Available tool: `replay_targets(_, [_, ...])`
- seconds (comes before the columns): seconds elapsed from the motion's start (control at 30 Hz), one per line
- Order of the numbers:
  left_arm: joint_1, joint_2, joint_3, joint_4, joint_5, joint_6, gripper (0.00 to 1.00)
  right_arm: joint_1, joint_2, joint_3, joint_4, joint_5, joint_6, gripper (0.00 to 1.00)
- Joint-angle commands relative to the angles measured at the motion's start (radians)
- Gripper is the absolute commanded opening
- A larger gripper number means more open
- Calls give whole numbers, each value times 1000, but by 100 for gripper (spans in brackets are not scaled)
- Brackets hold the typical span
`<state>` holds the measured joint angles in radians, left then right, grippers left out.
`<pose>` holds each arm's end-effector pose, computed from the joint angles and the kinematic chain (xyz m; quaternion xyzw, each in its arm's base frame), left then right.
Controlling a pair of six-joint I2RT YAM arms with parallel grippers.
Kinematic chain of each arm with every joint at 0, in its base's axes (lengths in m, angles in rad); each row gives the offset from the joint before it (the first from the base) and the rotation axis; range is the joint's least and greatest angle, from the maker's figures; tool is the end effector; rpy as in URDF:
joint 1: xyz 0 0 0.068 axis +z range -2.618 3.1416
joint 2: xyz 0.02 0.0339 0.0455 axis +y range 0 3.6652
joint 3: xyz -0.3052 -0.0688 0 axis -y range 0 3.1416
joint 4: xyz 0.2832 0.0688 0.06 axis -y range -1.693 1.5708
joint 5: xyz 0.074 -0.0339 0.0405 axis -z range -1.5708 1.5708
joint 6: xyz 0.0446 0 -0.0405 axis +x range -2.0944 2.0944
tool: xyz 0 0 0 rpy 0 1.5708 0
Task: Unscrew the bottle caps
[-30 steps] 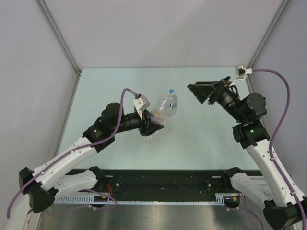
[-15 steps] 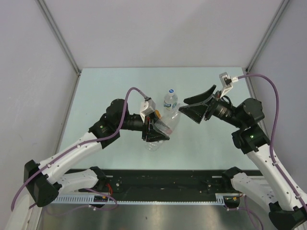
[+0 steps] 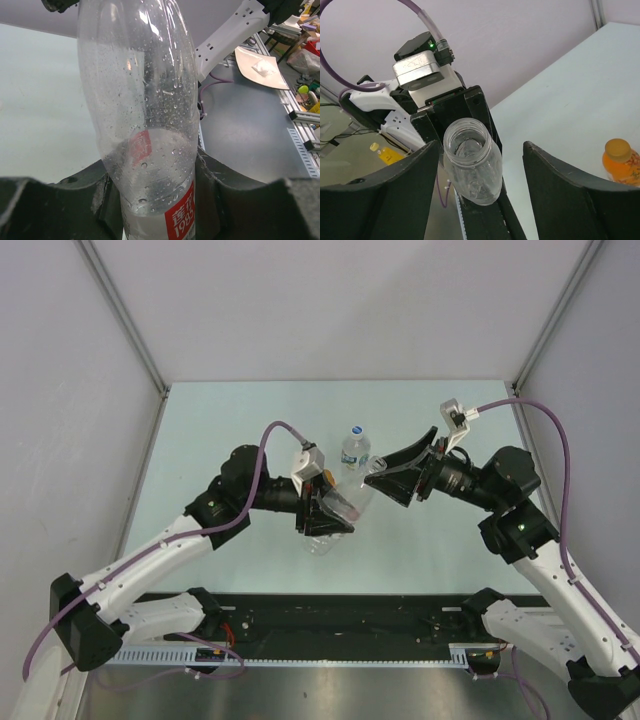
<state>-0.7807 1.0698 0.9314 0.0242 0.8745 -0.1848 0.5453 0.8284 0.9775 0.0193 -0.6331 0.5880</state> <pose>0.1636 -0.2102 0.3899 0.4679 0.5636 -0.5598 0.3874 0.1515 0.1228 0.4582 -0.2247 0.6180 0.5592 0.5048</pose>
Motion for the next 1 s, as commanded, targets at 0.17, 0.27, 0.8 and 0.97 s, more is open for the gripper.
replay_targets(0.17, [-12, 1, 38, 13, 31, 10, 3, 10, 3, 10, 57, 27, -16, 54])
replay_targets(0.27, [-14, 1, 38, 11, 29, 10, 6, 15, 8, 10, 65, 24, -16, 35])
replay_targets(0.8, [-12, -70, 63, -66, -178, 16, 100, 16, -14, 27, 42, 42, -36, 0])
replay_targets(0.97, [-14, -134, 79, -135, -319, 39, 100, -14, -12, 105, -112, 108, -111, 0])
